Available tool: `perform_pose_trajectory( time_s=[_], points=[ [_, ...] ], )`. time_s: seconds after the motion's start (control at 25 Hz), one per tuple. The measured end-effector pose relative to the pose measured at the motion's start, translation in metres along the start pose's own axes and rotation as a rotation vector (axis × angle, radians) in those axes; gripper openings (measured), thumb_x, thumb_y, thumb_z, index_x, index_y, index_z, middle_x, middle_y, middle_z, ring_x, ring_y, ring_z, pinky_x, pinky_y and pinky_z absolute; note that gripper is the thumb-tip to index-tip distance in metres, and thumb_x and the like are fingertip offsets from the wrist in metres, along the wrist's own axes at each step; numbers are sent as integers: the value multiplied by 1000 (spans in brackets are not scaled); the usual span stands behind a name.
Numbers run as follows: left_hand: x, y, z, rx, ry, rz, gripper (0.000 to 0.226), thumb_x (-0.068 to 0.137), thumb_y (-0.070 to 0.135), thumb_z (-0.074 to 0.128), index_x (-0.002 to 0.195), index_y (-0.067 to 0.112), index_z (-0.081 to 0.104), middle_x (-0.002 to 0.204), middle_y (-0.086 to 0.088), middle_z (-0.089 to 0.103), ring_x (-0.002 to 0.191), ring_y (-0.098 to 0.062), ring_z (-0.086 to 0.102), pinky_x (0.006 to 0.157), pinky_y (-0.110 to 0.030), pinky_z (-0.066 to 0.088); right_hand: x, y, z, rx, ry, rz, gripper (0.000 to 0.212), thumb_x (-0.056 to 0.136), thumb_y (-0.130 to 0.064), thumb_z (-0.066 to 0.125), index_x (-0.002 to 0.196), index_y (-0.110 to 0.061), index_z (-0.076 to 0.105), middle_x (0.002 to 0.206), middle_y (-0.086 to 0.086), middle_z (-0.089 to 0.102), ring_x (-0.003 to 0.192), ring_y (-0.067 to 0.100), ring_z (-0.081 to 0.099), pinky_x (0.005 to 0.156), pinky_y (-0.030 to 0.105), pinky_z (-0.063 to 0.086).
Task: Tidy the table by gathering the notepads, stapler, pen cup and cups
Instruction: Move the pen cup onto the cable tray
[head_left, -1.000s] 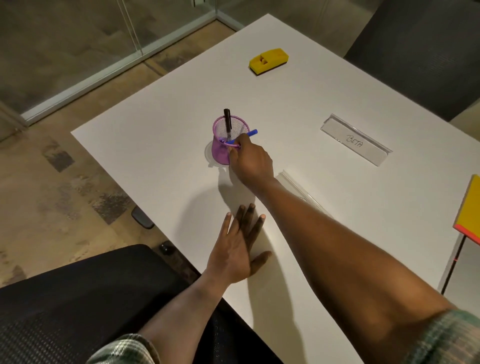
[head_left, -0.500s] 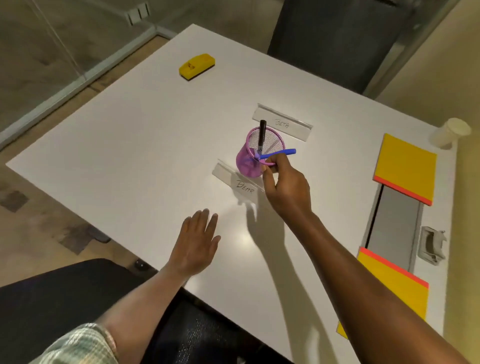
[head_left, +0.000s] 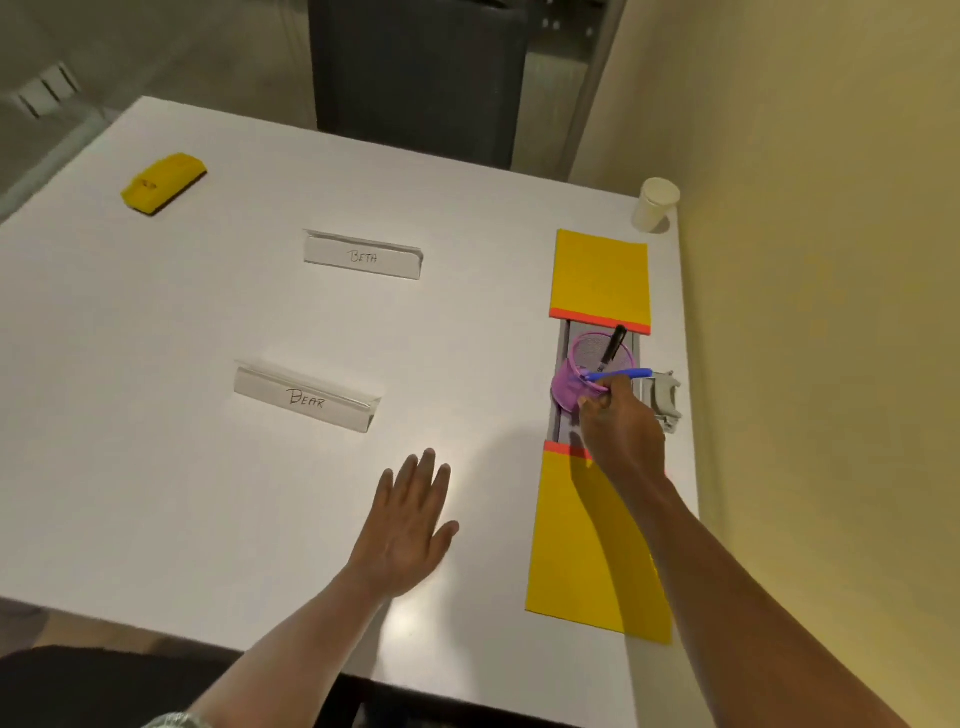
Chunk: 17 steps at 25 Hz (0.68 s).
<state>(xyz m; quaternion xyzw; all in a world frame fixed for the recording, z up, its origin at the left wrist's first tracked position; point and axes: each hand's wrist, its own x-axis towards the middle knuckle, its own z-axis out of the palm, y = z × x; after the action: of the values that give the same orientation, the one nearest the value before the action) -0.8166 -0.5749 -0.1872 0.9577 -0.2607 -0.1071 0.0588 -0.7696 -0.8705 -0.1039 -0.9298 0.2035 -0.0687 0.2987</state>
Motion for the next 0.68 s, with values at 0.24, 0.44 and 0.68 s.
perform_pose_trajectory(
  time_s=[0.24, 0.44, 0.68],
  points=[
    [11, 35, 2, -30, -62, -95, 80, 100, 59, 8, 157, 5, 26, 164, -25, 15, 150, -46, 21, 117, -62, 25, -9, 47, -14, -2, -29, 17, 32, 97, -28, 56, 127, -16, 54, 110, 4, 71, 86, 21, 68, 65, 23, 46],
    [13, 42, -8, -23, -117, -134, 80, 100, 56, 11, 151, 1, 39, 159, -29, 29, 143, -50, 35, 108, -62, 37, -17, 49, -19, -7, -36, -24, 36, 95, -28, 62, 128, -18, 52, 110, 3, 73, 91, 24, 71, 71, 32, 56],
    [18, 55, -18, 24, -213, -218, 83, 97, 57, 32, 159, 6, 13, 166, -25, 3, 153, -43, 12, 117, -53, 29, -26, 42, -32, 28, -77, -19, 61, 94, -27, 64, 148, -18, 39, 134, 8, 65, 114, 28, 66, 86, 38, 56]
  ],
)
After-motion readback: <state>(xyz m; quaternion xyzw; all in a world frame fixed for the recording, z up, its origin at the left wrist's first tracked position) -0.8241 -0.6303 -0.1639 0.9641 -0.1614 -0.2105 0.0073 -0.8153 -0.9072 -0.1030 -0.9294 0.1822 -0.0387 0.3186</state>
